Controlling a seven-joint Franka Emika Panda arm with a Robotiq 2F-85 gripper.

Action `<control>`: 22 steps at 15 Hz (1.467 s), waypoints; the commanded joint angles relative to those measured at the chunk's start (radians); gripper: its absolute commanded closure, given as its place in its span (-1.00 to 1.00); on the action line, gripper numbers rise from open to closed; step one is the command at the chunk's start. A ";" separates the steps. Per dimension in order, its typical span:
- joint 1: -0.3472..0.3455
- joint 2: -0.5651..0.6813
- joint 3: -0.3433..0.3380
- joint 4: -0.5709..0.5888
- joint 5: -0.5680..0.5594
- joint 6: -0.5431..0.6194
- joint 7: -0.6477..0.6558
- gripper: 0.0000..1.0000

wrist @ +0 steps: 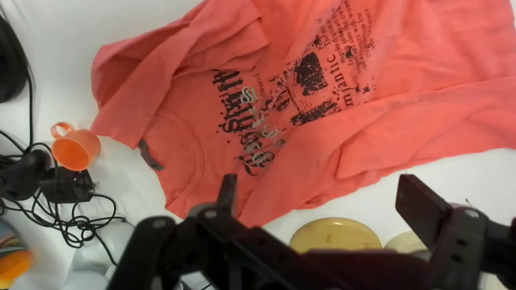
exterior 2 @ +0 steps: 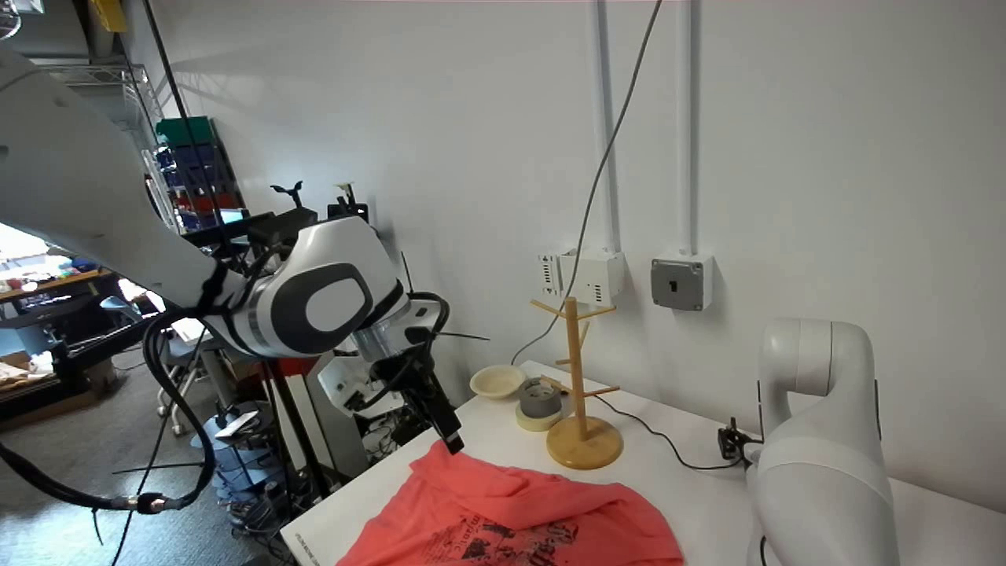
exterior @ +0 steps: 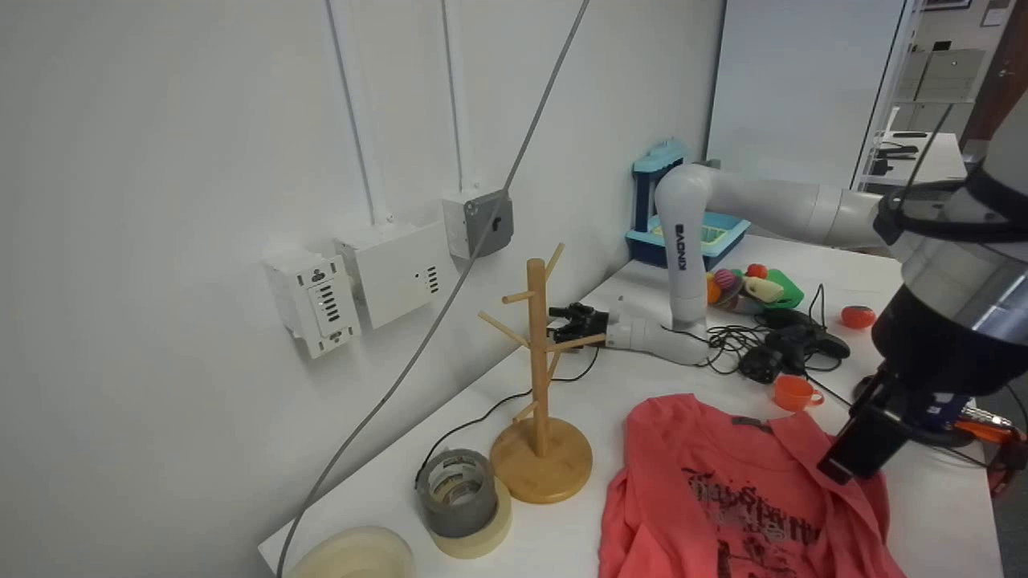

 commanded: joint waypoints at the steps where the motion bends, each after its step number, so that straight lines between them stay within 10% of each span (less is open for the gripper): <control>1: 0.017 0.006 -0.017 0.002 -0.001 -0.003 -0.001 -1.00; 19: 0.171 0.225 0.033 0.165 0.120 0.130 0.104 -1.00; 22: 0.202 0.307 0.045 0.214 0.299 0.162 0.059 -1.00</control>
